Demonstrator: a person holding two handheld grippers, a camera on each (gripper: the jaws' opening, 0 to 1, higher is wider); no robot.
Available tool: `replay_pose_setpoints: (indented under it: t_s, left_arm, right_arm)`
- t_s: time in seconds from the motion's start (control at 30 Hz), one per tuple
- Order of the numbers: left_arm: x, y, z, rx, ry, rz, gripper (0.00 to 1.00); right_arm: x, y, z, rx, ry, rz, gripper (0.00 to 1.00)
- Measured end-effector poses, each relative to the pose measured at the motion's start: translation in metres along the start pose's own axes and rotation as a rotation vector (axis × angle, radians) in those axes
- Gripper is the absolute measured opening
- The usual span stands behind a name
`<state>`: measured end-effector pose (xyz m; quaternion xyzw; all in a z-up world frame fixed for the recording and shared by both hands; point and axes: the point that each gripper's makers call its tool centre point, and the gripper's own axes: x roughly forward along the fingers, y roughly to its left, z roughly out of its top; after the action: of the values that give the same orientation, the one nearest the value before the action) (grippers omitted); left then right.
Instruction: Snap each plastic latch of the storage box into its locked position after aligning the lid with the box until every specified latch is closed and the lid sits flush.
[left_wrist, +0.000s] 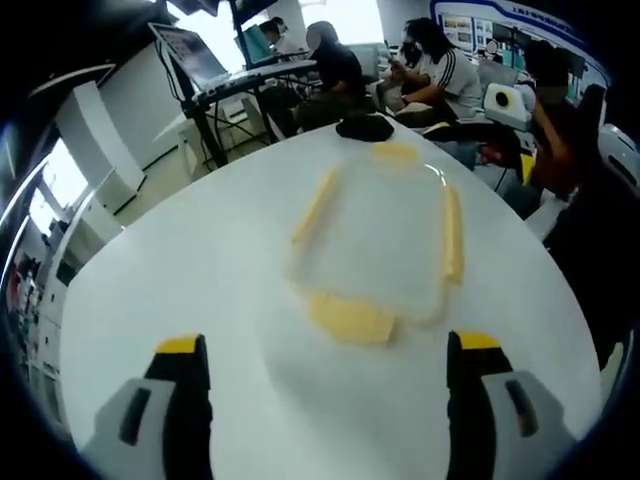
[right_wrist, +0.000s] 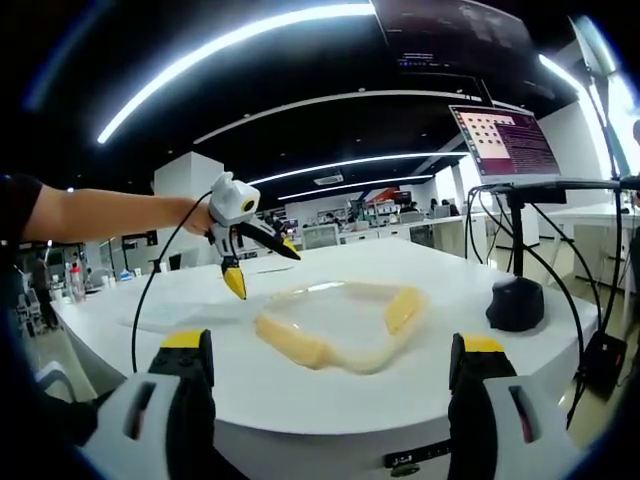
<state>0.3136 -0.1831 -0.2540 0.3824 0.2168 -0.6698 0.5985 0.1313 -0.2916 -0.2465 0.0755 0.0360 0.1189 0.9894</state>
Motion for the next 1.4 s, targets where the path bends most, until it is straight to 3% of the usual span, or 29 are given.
replay_pose_setpoints:
  t_s: [0.43,1.4]
  left_arm:
    - [0.003,0.010,-0.003,0.022,0.040,-0.007,0.99]
    - [0.015,-0.001,0.000,0.078,0.114,-0.058,0.97]
  right_arm:
    - [-0.003,-0.005,-0.001,0.006,0.001,-0.010,0.99]
    - [-0.011,-0.013,-0.003,0.023,-0.011,-0.022,0.99]
